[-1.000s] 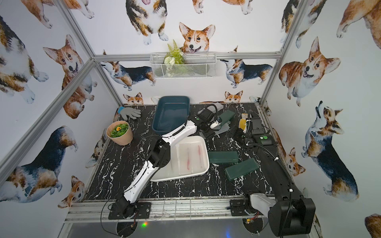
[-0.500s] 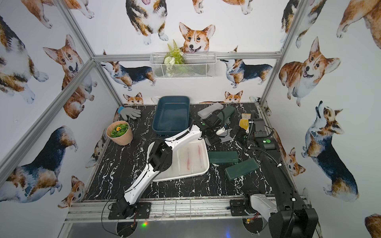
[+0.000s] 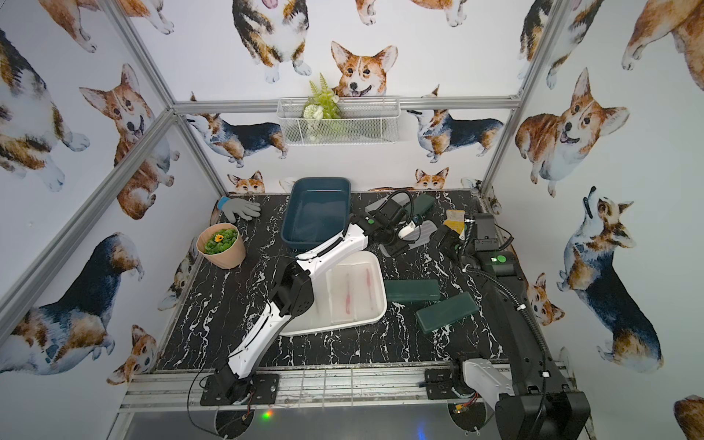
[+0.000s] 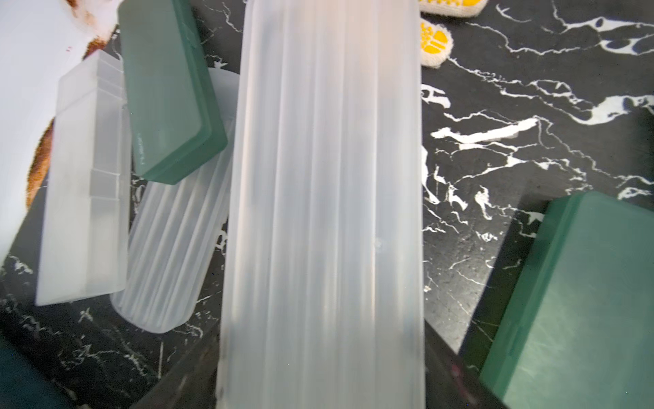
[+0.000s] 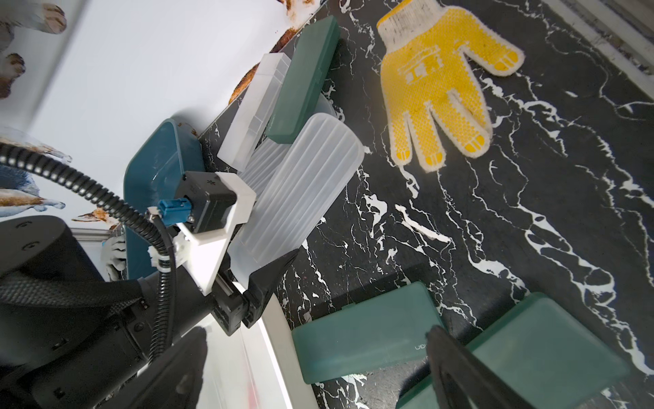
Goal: Place the pencil cases by color into the storage box
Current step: Pick up the pencil case from the center of the board.
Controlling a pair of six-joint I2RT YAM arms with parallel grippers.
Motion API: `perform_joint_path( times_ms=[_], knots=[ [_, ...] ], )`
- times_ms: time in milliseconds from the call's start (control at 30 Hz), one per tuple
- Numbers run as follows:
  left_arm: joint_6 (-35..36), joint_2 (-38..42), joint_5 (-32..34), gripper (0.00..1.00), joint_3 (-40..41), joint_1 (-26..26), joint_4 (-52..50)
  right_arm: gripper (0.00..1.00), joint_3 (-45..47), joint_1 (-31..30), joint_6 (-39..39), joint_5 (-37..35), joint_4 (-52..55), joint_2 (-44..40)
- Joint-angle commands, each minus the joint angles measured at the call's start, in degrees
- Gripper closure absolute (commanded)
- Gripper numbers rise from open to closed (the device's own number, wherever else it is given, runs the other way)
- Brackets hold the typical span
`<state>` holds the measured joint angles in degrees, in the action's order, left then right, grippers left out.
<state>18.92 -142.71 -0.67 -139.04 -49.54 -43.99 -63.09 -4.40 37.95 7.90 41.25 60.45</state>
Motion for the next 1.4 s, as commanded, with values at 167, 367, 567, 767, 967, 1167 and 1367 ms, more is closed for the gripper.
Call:
perform_joint_path(
  times_ms=[167,367,567,767,967,1167,1367],
  knots=[
    [0.08,6.07,1.73,0.32,3.21,3.75,-0.02,0.03,-2.65,0.08,-2.6,0.36,-0.36,2.08],
    [-2.39,9.92,1.77,0.32,7.09,7.42,-0.57,0.03,-3.18,0.1,-3.11,4.37,-1.58,5.93],
    [-6.61,13.37,2.12,0.32,9.94,10.88,-0.4,0.03,-4.36,0.02,-3.59,6.19,-2.81,8.42],
    [-11.75,17.37,3.29,0.32,14.18,14.0,0.86,0.03,-5.76,-0.19,-3.85,8.27,-4.14,11.2],
    [-15.81,21.48,5.25,0.31,18.76,15.7,0.69,0.03,-8.95,-2.64,-5.16,11.06,-4.67,15.85],
    [-22.35,26.71,6.89,0.31,24.39,17.53,-0.41,0.03,-12.88,-6.77,-6.34,12.29,-4.77,19.88],
    [-29.36,34.23,8.2,0.31,32.71,17.99,-2.8,0.03,-16.11,-9.02,-6.67,14.41,-5.07,23.67]
  ],
)
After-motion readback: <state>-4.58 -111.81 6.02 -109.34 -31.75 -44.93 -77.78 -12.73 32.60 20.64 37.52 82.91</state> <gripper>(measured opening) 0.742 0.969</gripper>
